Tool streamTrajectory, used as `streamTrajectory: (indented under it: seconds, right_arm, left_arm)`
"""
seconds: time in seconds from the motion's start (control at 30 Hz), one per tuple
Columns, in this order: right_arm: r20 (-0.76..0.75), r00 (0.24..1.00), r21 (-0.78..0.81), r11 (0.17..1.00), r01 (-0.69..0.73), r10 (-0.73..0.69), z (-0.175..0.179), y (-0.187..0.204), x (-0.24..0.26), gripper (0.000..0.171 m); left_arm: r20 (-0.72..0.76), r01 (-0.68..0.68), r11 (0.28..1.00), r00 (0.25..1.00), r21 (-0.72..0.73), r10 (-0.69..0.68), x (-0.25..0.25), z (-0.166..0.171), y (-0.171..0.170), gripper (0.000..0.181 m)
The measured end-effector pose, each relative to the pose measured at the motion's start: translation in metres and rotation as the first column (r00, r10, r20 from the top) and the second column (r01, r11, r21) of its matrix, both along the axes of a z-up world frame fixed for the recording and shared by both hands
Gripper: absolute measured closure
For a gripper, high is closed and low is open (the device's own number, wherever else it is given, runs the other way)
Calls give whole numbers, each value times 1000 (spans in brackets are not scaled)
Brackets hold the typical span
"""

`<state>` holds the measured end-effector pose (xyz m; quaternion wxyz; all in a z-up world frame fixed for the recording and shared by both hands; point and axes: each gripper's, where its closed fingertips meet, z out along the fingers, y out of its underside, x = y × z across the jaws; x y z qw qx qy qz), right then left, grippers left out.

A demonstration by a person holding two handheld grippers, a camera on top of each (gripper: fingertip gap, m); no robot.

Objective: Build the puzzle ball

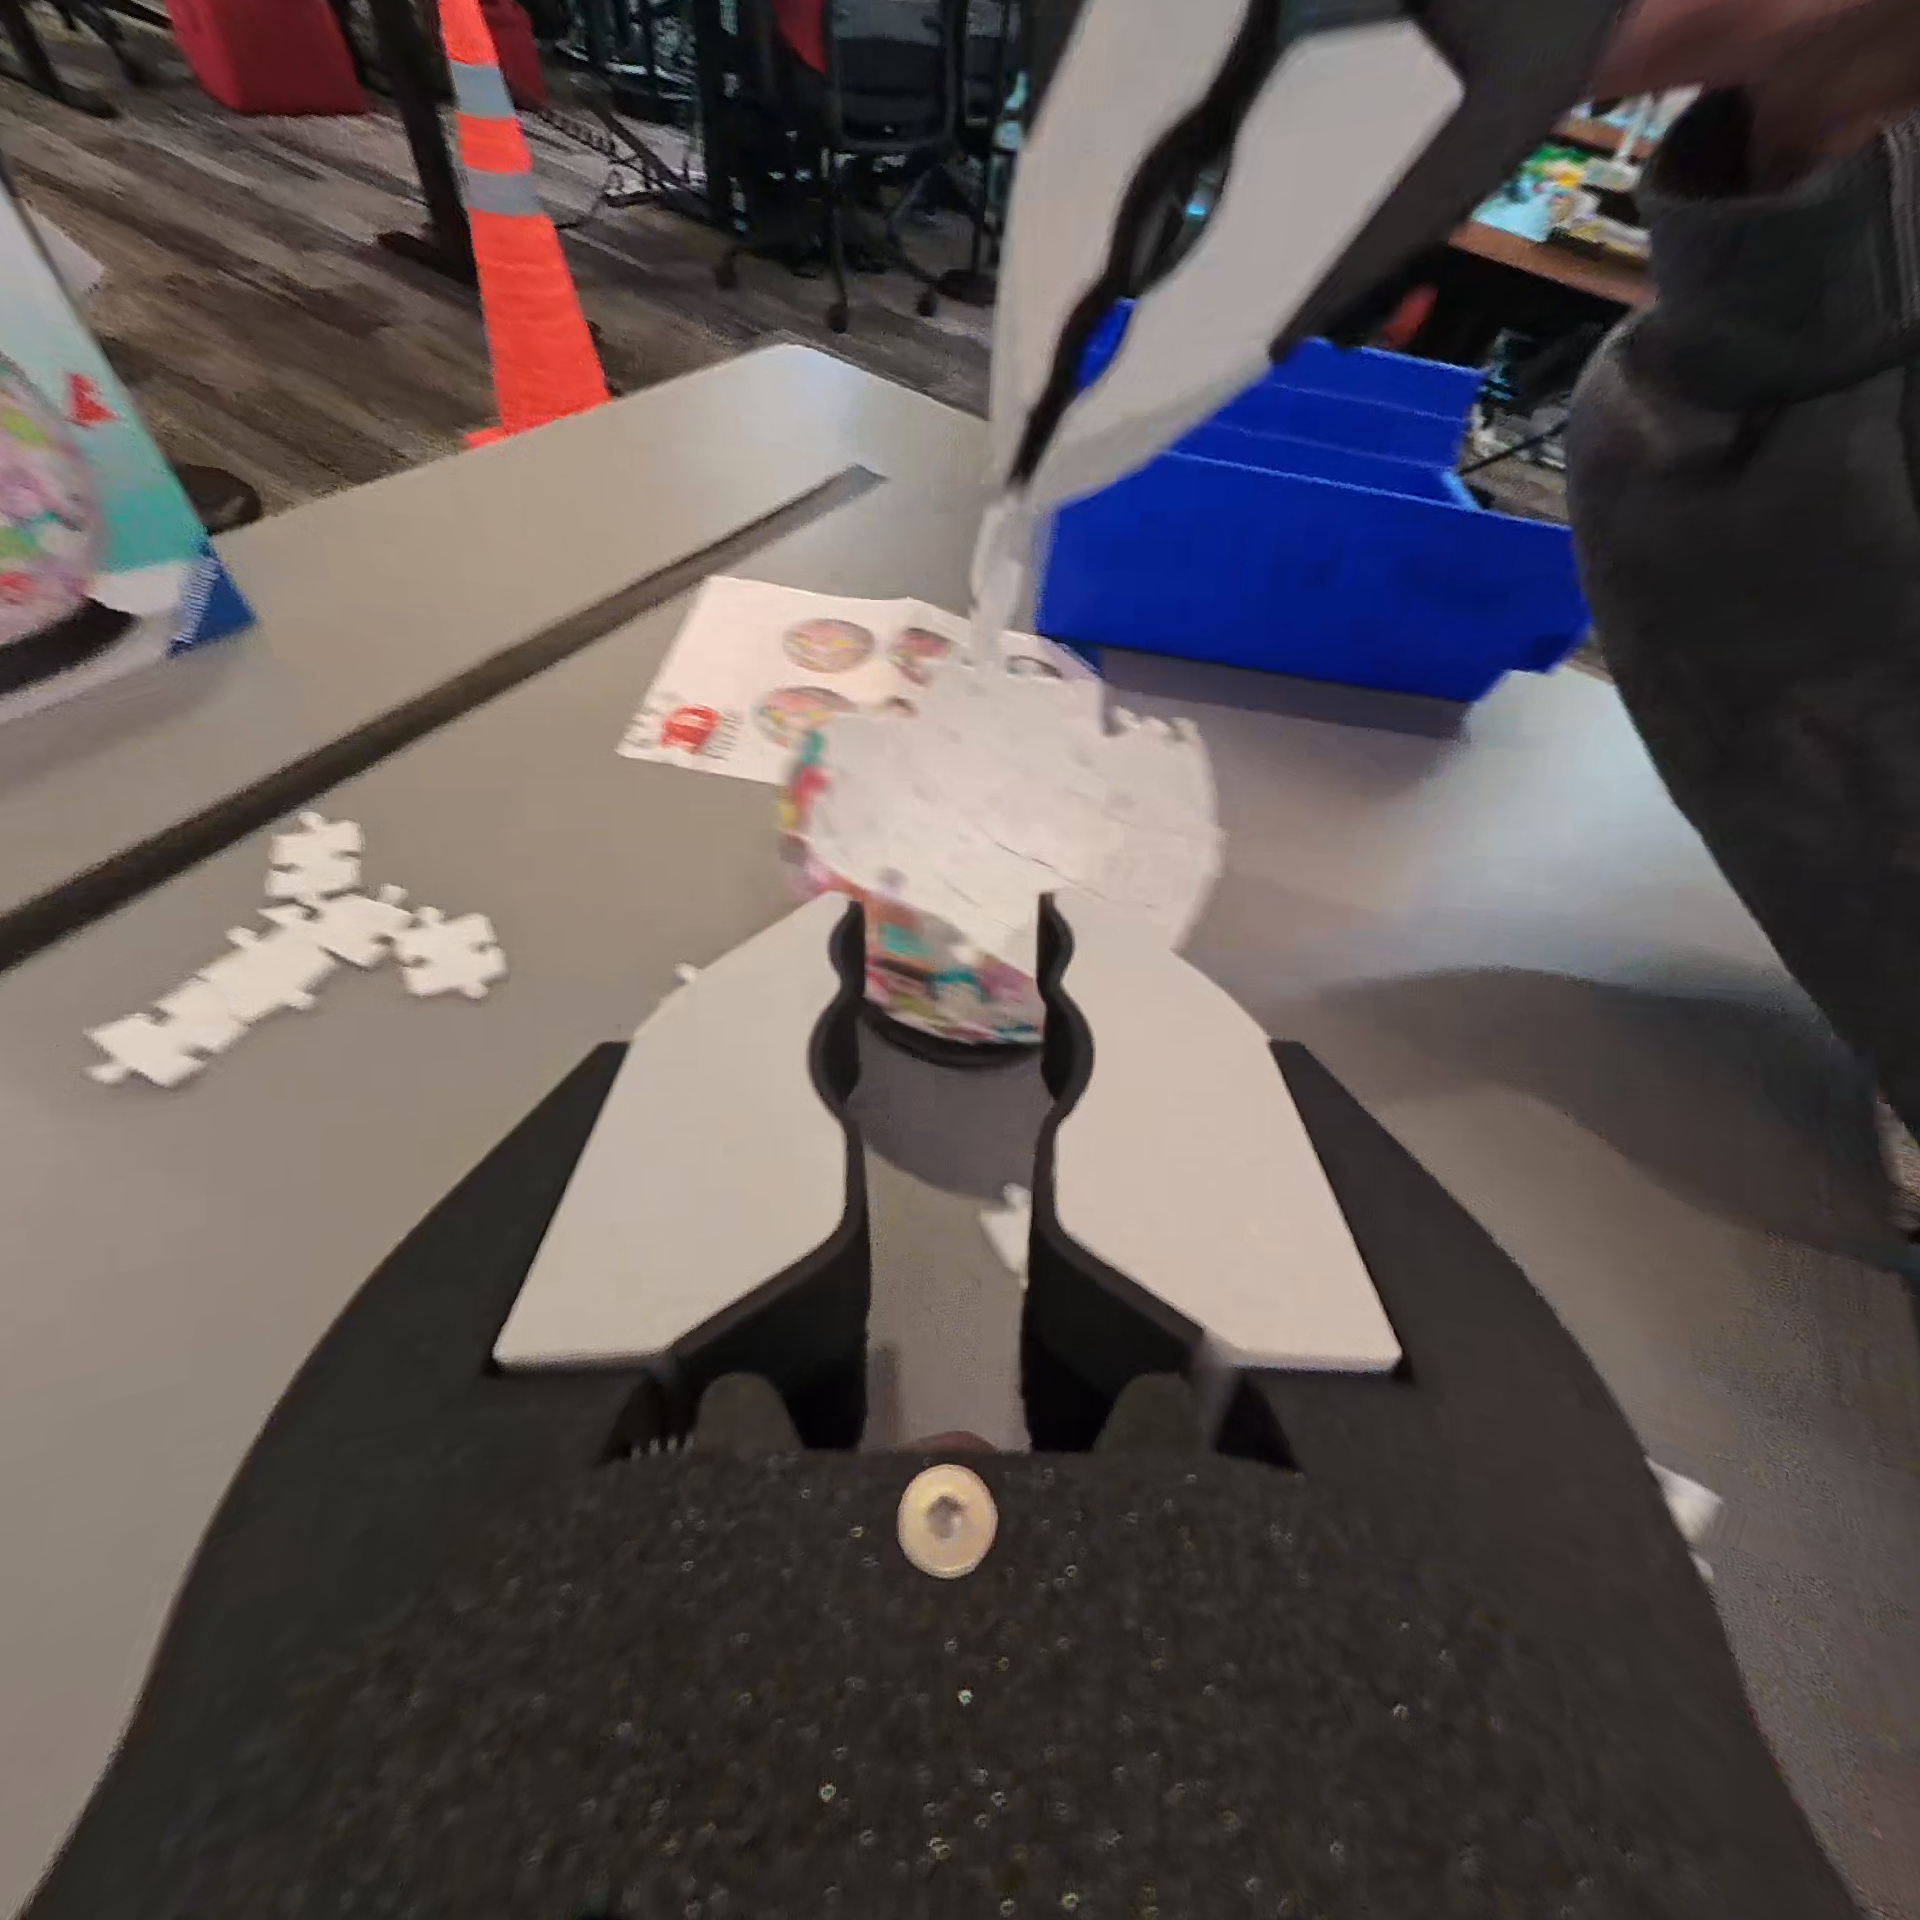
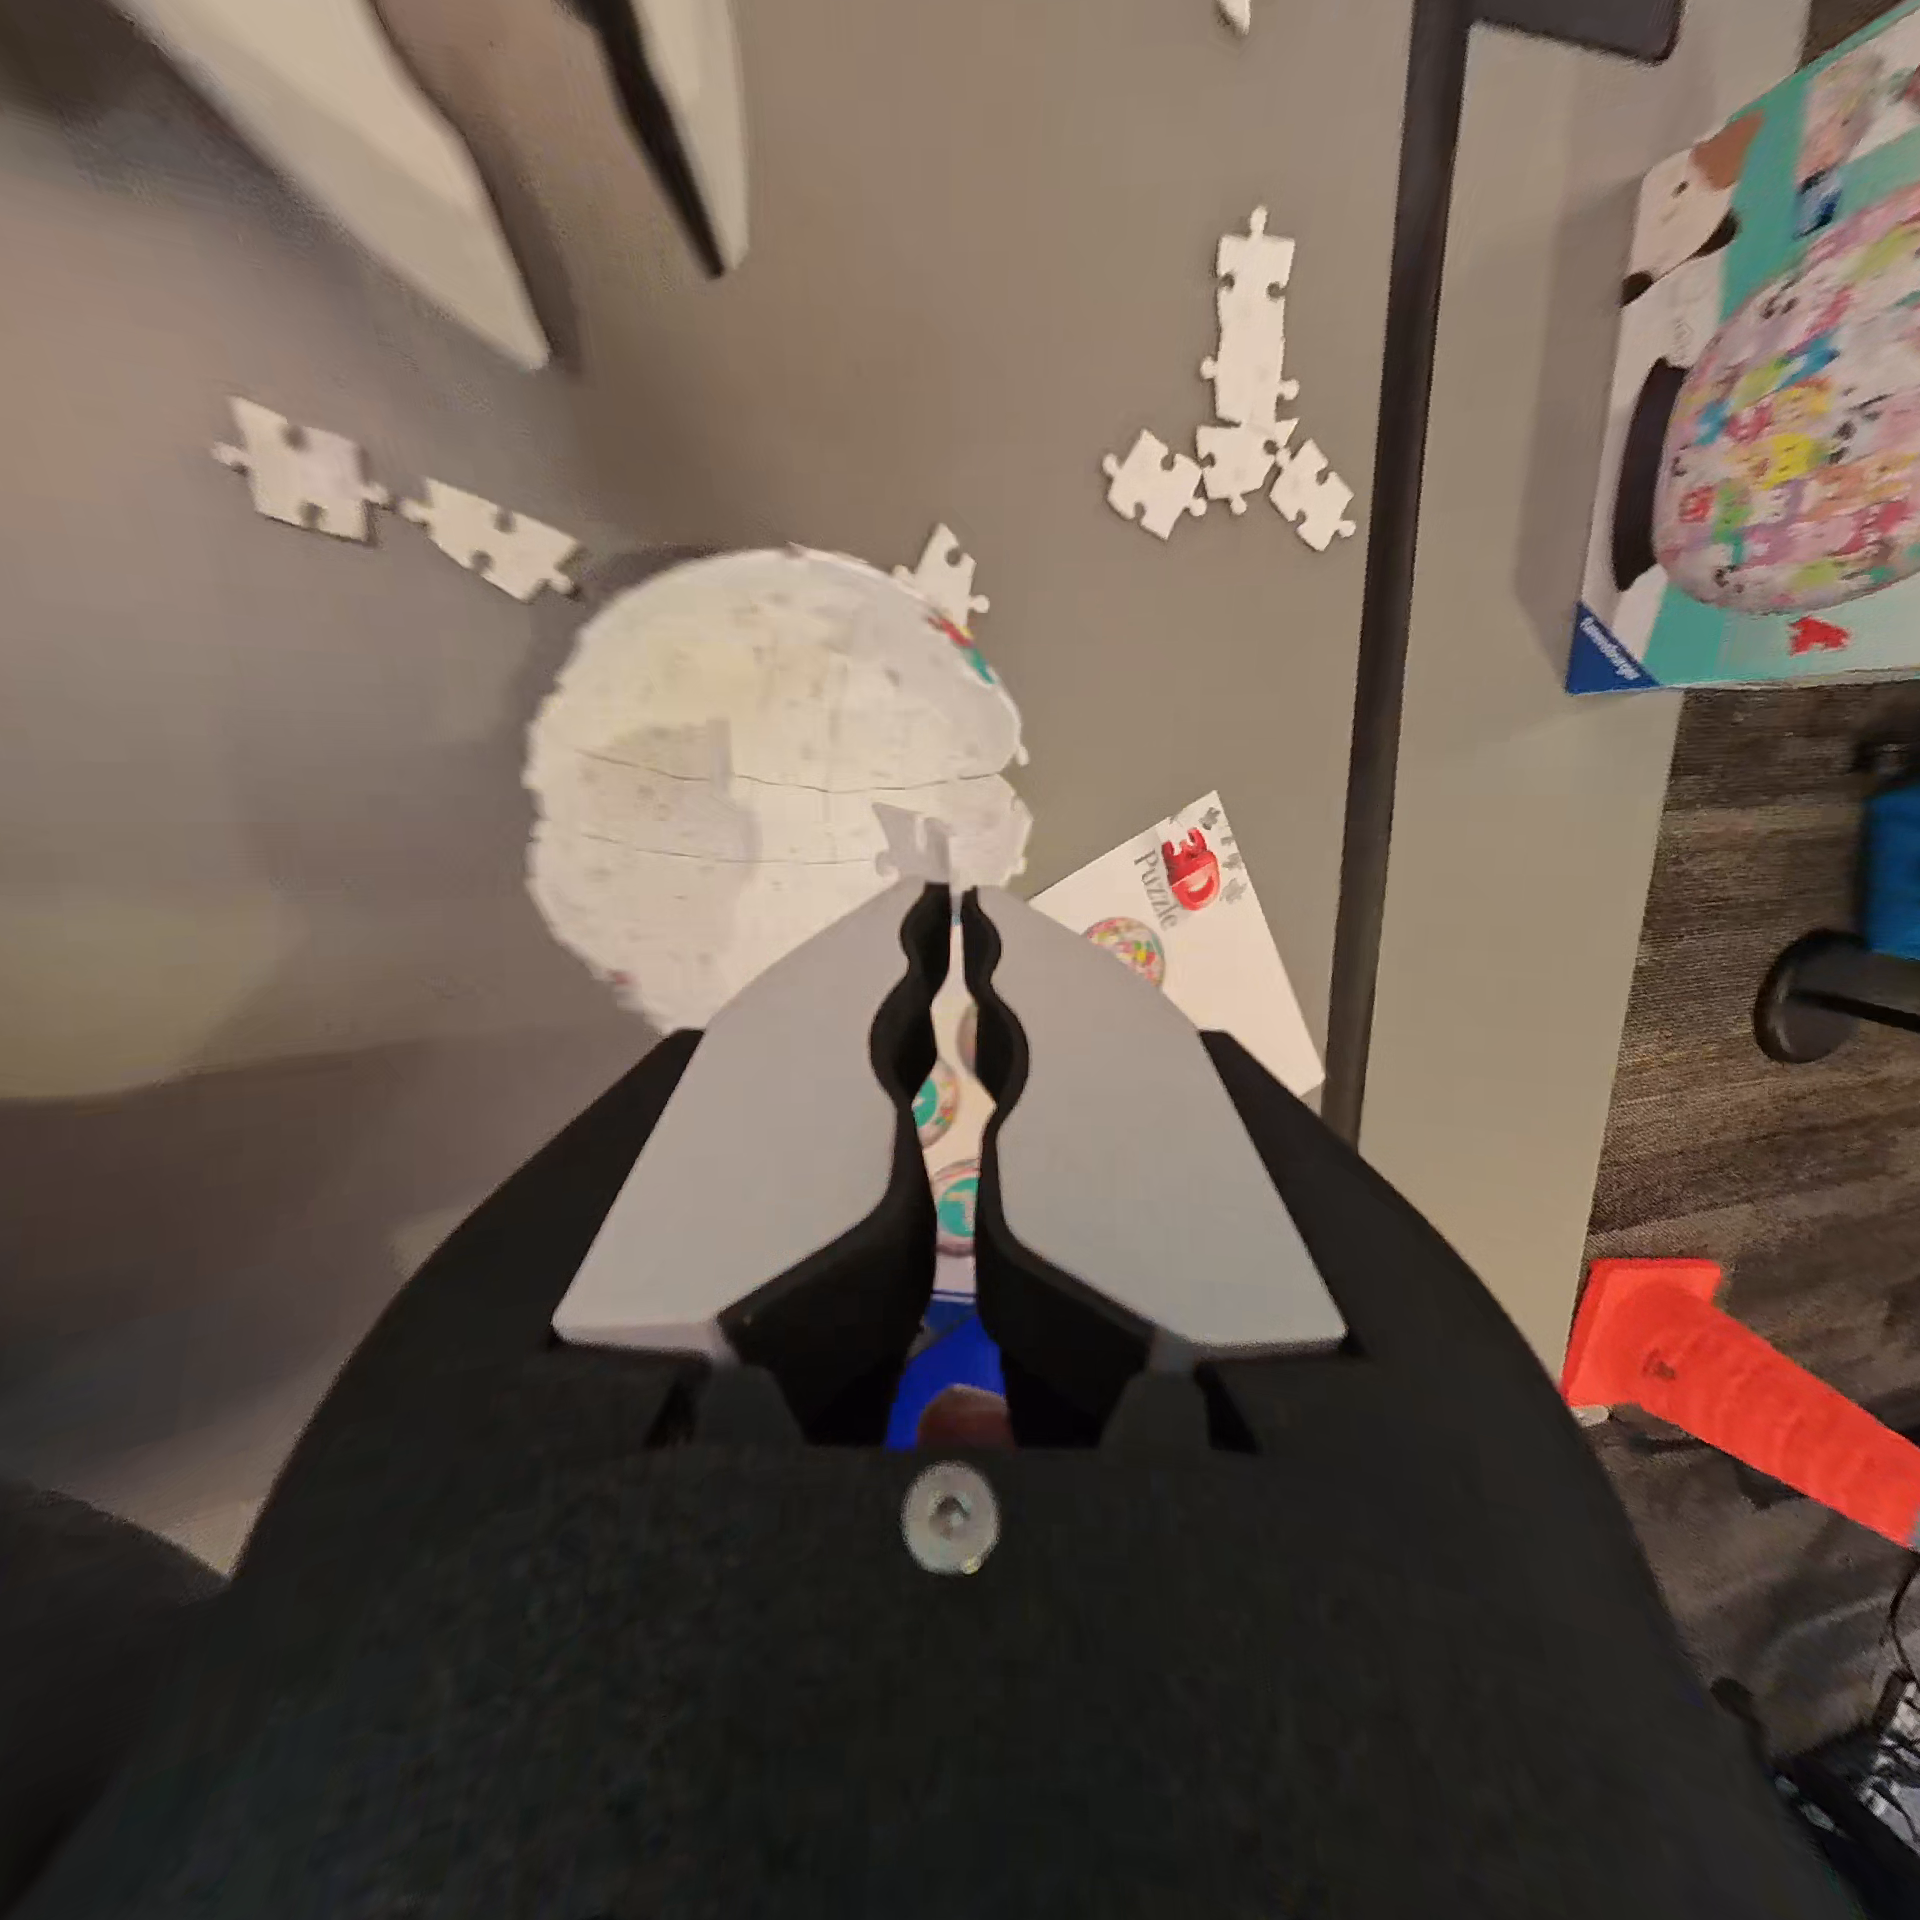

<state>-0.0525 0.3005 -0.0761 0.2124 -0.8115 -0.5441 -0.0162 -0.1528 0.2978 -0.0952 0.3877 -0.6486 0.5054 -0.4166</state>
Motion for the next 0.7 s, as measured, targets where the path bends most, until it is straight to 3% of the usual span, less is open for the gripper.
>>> streamTrajectory:
  seconds: [0.13, 0.3, 0.37, 0.47, 0.7]
  right_arm:
    - [63, 998, -59, 998, 3, 1, -26, 30, 13, 169]
    - [183, 978, -38, 995, -92, 98, -40, 44, 5, 169]
    - [240, 967, -23, 996, -88, 91, -34, 48, 5, 169]
    - [197, 973, -42, 993, -113, 120, -30, 42, -7, 169]
    - [164, 978, -31, 992, -126, 129, -25, 44, -4, 169]
  left_arm:
    - [-29, -8, 1000, 1000, -26, 7, 28, -27, 65, 156]
    - [1, 87, 984, 996, -155, -88, 70, -61, 101, 156]
    - [33, 119, 978, 993, -172, -115, 81, -65, 105, 155]
    - [43, 169, 973, 985, -154, -165, 84, -62, 100, 155]
    - [107, 242, 970, 964, 28, -243, 77, 2, 75, 156]
